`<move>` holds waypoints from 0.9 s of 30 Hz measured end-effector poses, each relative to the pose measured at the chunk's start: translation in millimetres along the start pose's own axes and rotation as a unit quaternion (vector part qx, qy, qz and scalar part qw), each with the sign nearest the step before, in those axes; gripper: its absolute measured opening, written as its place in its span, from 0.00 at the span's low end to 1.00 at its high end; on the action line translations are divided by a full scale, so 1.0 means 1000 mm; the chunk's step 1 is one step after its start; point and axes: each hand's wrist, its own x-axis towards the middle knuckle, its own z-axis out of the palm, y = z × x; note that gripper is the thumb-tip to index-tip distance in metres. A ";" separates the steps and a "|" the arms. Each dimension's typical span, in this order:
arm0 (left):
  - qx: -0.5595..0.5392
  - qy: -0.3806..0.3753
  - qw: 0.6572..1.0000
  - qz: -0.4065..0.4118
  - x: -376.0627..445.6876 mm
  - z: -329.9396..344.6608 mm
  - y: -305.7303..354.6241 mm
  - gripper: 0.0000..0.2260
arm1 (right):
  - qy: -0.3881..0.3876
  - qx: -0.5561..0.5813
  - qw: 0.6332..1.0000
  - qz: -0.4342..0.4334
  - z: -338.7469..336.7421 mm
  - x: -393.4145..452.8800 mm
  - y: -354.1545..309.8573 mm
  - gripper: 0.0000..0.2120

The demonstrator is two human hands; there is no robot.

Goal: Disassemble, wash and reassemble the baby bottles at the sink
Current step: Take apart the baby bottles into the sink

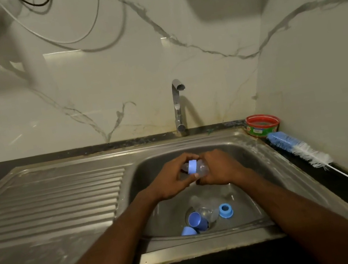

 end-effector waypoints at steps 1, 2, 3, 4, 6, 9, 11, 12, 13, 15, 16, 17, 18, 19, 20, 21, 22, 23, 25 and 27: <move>-0.011 -0.004 1.000 -0.009 -0.001 -0.002 0.001 0.19 | -0.003 0.003 1.000 -0.006 -0.004 -0.002 -0.001 0.25; -0.029 -0.006 0.999 -0.029 -0.003 -0.003 0.000 0.18 | -0.007 0.005 1.000 -0.014 -0.006 -0.005 -0.002 0.27; -0.054 -0.007 0.997 -0.050 -0.004 -0.004 0.002 0.17 | -0.007 0.002 1.000 -0.023 -0.010 -0.008 -0.004 0.27; -0.069 -0.008 0.995 -0.073 -0.005 -0.006 0.005 0.14 | -0.008 -0.004 1.000 -0.029 -0.012 -0.011 -0.005 0.26; -0.080 -0.009 0.990 -0.114 -0.005 -0.008 0.010 0.14 | -0.004 -0.018 0.999 -0.040 -0.014 -0.015 -0.007 0.26; -0.045 -0.031 0.985 -0.164 -0.005 -0.007 0.014 0.23 | -0.018 -0.016 0.999 -0.044 -0.005 -0.019 -0.007 0.28; -0.017 -0.047 0.980 -0.192 -0.004 -0.004 0.013 0.30 | -0.031 -0.005 0.999 -0.042 -0.001 -0.017 -0.002 0.30; -0.014 -0.054 0.975 -0.216 -0.003 -0.003 0.013 0.33 | -0.033 0.001 0.999 -0.043 -0.001 -0.016 0.001 0.30; -0.019 -0.061 0.967 -0.247 -0.001 -0.003 0.013 0.35 | -0.035 0.000 0.998 -0.048 0.000 -0.013 0.003 0.30; -0.047 -0.057 0.949 -0.306 0.001 -0.005 0.010 0.36 | -0.040 -0.028 0.997 -0.059 0.002 -0.005 0.010 0.30; -0.063 -0.047 0.942 -0.327 0.000 -0.008 0.009 0.36 | -0.043 -0.040 0.997 -0.058 0.004 0.000 0.014 0.30; -0.070 -0.038 0.937 -0.339 0.000 -0.010 0.008 0.36 | -0.044 -0.041 0.997 -0.051 0.004 0.003 0.018 0.31; -0.066 -0.029 0.935 -0.346 -0.001 -0.013 0.005 0.37 | -0.045 -0.032 0.998 -0.042 0.006 0.007 0.021 0.33; -0.054 -0.022 0.936 -0.347 -0.002 -0.014 0.001 0.36 | -0.047 -0.020 0.998 -0.035 0.007 0.010 0.023 0.34; -0.037 -0.020 0.938 -0.345 -0.003 -0.013 -0.002 0.34 | -0.053 -0.008 0.998 -0.029 0.009 0.011 0.024 0.34; -0.021 -0.023 0.939 -0.342 -0.003 -0.011 -0.006 0.31 | -0.065 0.004 0.998 -0.022 0.010 0.012 0.023 0.32; -0.004 -0.032 0.942 -0.334 -0.003 -0.009 -0.009 0.27 | -0.083 0.020 0.996 -0.011 0.012 0.013 0.022 0.29; 0.016 -0.045 0.945 -0.324 -0.003 -0.005 -0.013 0.21 | -0.109 0.037 0.993 0.005 0.014 0.013 0.022 0.27; 0.100 -0.067 0.950 -0.288 -0.003 0.000 -0.021 0.18 | -0.174 0.047 0.983 0.027 0.020 0.012 0.023 0.25; 0.177 -0.059 0.953 -0.239 -0.003 0.000 -0.026 0.20 | -0.245 0.029 0.968 0.040 0.023 0.012 0.026 0.24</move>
